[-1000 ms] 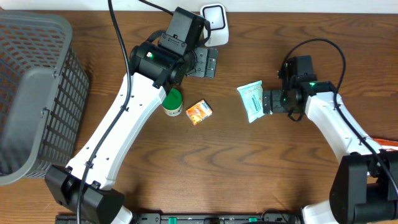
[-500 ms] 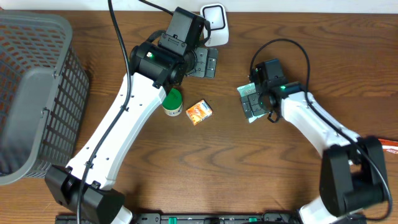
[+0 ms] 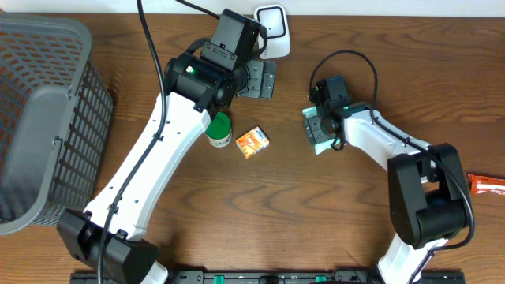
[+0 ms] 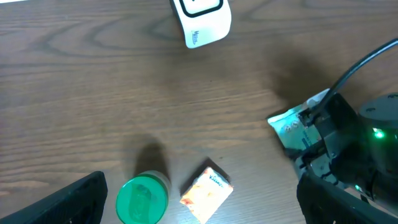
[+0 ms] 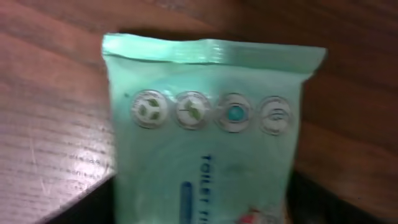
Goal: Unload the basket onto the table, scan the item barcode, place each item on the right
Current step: 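Lift the wipes pack and carry it left toward the scanner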
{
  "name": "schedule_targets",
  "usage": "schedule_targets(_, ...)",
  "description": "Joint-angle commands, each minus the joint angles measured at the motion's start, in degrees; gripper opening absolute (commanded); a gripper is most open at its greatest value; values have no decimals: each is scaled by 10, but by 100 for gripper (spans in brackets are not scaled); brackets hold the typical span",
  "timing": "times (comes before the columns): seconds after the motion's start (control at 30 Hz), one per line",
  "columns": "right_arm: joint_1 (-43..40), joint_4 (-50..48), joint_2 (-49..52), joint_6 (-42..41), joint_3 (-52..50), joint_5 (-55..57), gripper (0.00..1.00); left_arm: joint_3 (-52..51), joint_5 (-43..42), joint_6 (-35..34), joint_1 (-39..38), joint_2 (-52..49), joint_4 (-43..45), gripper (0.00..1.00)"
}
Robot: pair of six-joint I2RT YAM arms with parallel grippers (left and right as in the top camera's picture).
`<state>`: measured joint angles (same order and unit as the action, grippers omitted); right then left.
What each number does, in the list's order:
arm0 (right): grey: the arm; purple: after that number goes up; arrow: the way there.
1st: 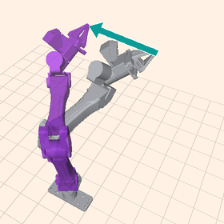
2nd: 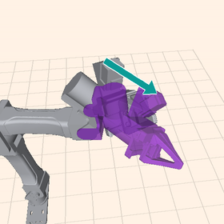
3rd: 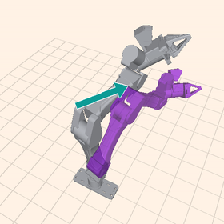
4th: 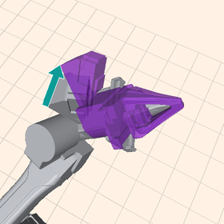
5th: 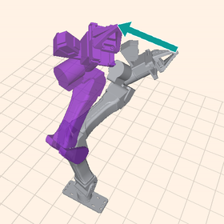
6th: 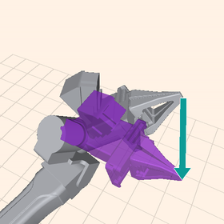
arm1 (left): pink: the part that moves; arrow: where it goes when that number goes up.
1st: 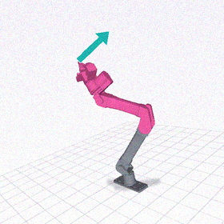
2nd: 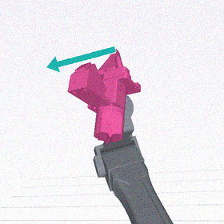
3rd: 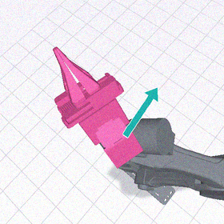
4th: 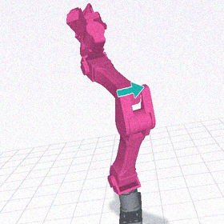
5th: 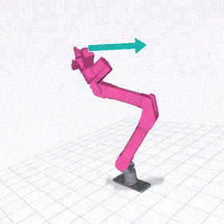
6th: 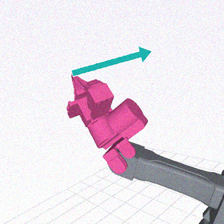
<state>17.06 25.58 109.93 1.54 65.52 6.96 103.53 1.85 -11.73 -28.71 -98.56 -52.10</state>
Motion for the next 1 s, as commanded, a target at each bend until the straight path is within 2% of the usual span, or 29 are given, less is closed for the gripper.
schedule_targets(0.0, 3, 1, 28, -21, -7, 18, 47, 2, 3, 10, 2, 0, 0, 98)
schedule_targets(0.07, 3, -1, 28, -38, -6, 18, 37, 2, 3, 10, 2, 0, 0, 98)
schedule_targets(0.1, 3, -1, 28, -48, -6, 17, 35, 2, 3, 10, 2, 0, 0, 98)
schedule_targets(0.3, 2, 31, 26, -115, -1, 6, 33, 2, 3, 10, 2, 0, 0, 98)
schedule_targets(0.4, 1, 85, 14, -123, 16, -50, 31, 2, 3, 10, 2, 0, 0, 98)
schedule_targets(0.5, -8, 152, 1, -125, 46, -123, 33, 2, 3, 10, 2, 0, 0, 98)
schedule_targets(0.63, -36, 308, -5, -171, 116, -243, 31, 2, 3, 10, 2, 0, 0, 98)
schedule_targets(0.67, -43, 342, -5, -176, 130, -275, 34, 2, 3, 10, 2, 0, 0, 98)
schedule_targets(0.7, -58, 403, -5, -176, 151, -355, 36, 2, 3, 10, 2, 0, 0, 98)
schedule_targets(0.73, -65, 429, -5, -176, 158, -393, 32, 2, 3, 10, 2, 0, 0, 98)
schedule_targets(0.87, -87, 505, -5, -176, 163, -511, 3, 2, 3, 10, 2, 0, 0, 98)
schedule_targets(0.97, -101, 533, -5, -182, 163, -564, 1, 2, 3, 10, 2, 0, 0, 98)
